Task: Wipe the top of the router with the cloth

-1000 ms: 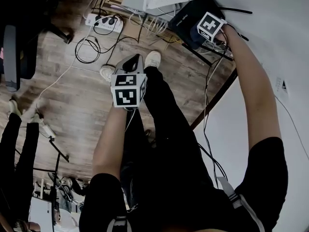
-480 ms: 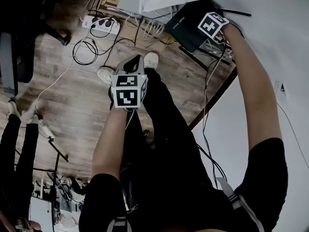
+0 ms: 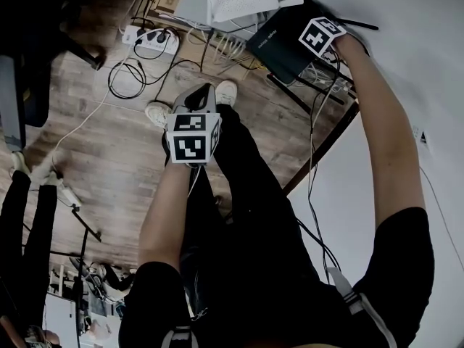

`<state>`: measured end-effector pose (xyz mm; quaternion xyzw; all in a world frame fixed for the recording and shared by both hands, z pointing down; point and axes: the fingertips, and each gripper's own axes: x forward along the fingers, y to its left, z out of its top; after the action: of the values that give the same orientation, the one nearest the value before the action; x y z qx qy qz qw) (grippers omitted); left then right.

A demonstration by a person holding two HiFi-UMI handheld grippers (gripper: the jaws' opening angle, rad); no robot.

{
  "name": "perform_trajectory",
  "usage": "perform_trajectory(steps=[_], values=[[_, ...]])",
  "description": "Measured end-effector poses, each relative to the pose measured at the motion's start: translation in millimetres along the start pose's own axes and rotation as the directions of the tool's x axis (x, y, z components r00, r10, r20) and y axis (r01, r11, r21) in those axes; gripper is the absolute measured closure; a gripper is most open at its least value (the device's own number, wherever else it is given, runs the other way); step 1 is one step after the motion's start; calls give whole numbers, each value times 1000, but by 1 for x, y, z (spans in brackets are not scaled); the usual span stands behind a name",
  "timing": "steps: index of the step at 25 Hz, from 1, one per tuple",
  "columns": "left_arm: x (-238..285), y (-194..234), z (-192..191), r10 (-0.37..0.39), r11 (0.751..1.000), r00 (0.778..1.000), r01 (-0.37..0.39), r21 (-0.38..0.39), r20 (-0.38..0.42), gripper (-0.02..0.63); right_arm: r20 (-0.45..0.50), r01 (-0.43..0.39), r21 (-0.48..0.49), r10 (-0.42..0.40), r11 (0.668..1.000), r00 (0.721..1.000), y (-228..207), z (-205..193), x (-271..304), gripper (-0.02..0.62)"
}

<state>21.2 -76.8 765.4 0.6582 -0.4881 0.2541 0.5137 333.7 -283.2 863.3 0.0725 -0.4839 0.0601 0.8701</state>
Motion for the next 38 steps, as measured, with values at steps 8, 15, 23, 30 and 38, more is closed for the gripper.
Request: perform_trajectory(steps=[8,15,23,30,38], values=[[10,0,-1,-1,1000,1000,1,-7,-7,595,92,143,30,-145,989,985,-23,10,-3,551],[10,12,2,21,1000,1000,-21,-9,-15,595,183,172,-10,-167,985,969,-24,58,-34,551],[10,8,10,10,1000,1000,-10,18,-12,595,223,98,4,-97,995,970,-19,62,-36,551],[8,12,1,5,1000,1000,-5,18,-21,595,252,-41,1,40,999,967,8,65,-46,551],[2,4,2,-14,1000,1000,15,27,-9,595,292,-218,-58,226,974,930,74,74,-66,551]])
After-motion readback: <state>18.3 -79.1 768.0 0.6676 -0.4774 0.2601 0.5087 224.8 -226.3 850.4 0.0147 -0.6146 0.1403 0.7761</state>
